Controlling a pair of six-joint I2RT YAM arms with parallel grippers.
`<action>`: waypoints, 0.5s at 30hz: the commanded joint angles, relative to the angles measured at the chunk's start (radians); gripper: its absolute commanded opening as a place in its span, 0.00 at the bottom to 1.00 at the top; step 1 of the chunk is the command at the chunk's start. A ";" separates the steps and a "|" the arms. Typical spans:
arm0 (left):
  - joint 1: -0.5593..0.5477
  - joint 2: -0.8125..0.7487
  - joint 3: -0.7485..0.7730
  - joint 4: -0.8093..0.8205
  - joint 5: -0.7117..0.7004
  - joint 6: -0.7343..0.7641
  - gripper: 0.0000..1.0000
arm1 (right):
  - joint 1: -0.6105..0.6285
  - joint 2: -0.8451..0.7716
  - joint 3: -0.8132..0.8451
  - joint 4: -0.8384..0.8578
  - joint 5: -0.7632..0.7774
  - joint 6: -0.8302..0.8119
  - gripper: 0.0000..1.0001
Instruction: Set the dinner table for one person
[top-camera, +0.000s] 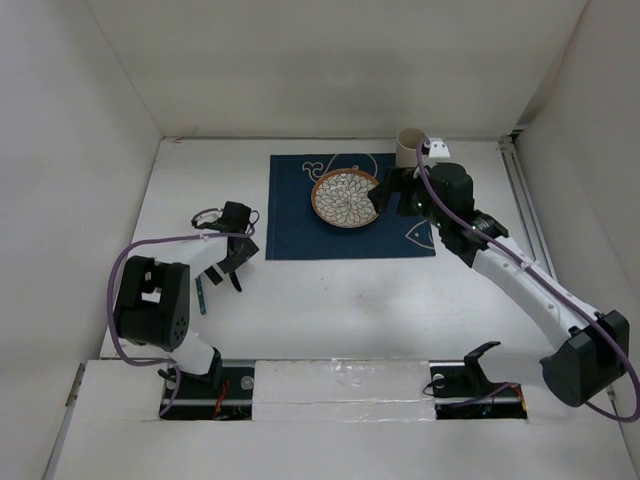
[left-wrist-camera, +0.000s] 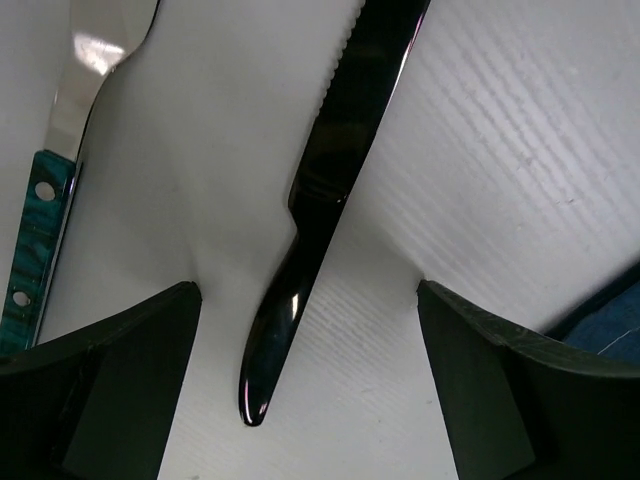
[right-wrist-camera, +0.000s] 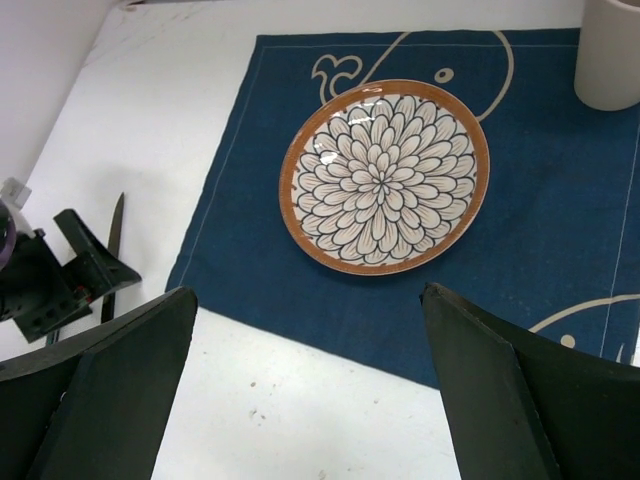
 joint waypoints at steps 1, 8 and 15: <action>0.007 0.046 -0.013 0.067 0.050 0.002 0.84 | 0.021 -0.005 0.025 0.065 -0.009 0.004 1.00; 0.007 0.046 -0.024 0.076 0.060 0.002 0.67 | 0.053 -0.023 0.025 0.065 0.020 0.004 1.00; 0.007 0.055 -0.024 0.086 0.080 0.011 0.31 | 0.073 -0.069 0.016 0.065 0.054 0.004 1.00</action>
